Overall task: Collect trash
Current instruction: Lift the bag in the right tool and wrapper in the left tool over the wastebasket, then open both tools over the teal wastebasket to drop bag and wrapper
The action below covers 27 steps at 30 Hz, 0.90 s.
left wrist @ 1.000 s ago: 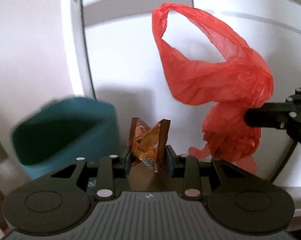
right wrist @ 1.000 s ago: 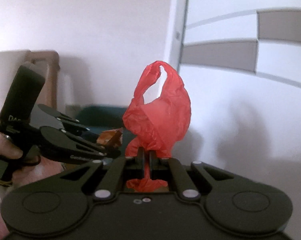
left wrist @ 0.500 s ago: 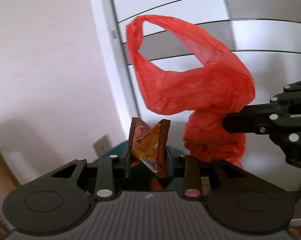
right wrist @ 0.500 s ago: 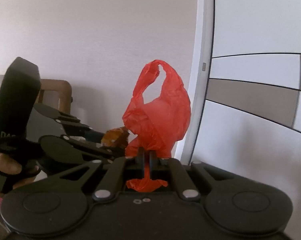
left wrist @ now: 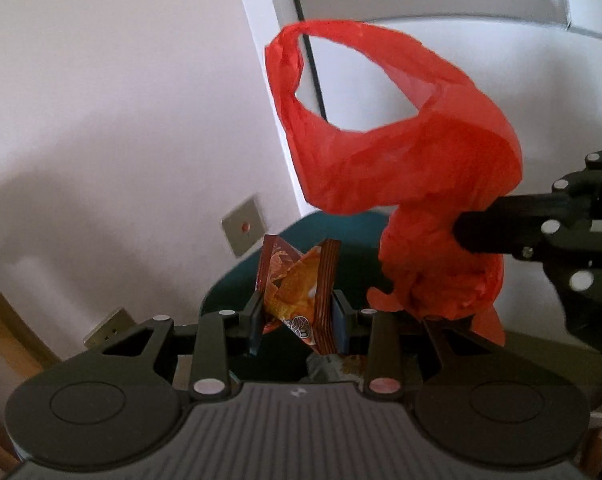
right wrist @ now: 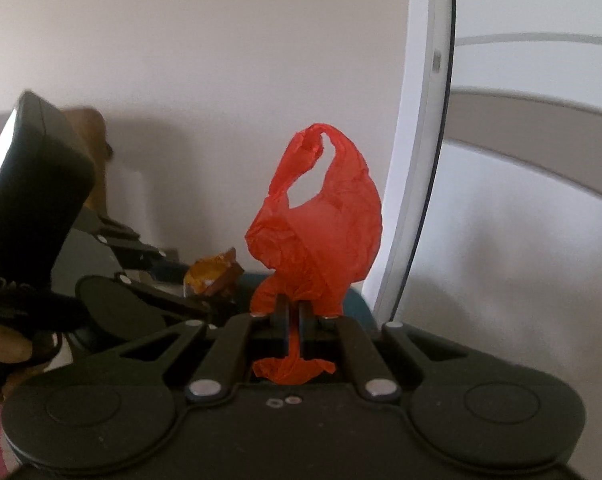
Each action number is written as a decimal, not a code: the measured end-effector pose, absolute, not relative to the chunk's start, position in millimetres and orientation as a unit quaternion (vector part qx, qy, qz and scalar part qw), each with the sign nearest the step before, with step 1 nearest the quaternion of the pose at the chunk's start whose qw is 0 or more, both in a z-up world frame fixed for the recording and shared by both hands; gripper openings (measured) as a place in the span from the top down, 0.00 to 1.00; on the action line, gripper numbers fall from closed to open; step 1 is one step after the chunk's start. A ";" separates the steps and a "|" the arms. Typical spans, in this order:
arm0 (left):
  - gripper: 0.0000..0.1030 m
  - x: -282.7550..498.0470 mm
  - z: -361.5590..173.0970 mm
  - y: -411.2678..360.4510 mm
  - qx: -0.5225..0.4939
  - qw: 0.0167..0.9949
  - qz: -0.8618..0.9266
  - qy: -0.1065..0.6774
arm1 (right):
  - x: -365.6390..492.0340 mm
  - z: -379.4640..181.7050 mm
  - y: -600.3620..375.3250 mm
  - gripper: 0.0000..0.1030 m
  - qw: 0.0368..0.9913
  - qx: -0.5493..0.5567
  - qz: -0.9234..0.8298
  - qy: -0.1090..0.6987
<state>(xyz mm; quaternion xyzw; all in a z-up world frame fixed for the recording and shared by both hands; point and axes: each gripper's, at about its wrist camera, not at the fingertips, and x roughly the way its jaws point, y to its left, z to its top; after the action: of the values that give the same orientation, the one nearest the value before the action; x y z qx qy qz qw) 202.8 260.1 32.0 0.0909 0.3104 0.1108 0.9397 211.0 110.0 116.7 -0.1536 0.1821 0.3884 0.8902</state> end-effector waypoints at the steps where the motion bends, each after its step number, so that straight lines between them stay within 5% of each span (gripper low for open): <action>1: 0.68 210.1 28.1 259.9 0.093 0.937 0.109 0.318 | 215.4 112.2 113.8 0.97 0.889 -0.155 0.385 0.191; 17: 0.67 250.1 -9.2 257.1 0.141 0.903 0.074 0.399 | 292.4 83.2 158.1 0.97 0.863 -0.180 0.377 0.285; 27: 0.65 263.0 -27.5 254.1 0.135 0.896 0.065 0.417 | 309.9 82.7 167.0 0.86 0.858 -0.183 0.374 0.300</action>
<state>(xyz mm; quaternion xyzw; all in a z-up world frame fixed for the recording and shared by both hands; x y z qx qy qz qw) 263.0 254.1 -27.5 0.1354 0.4175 0.0654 0.8962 309.9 167.0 82.7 -0.1834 0.2997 0.3744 0.8581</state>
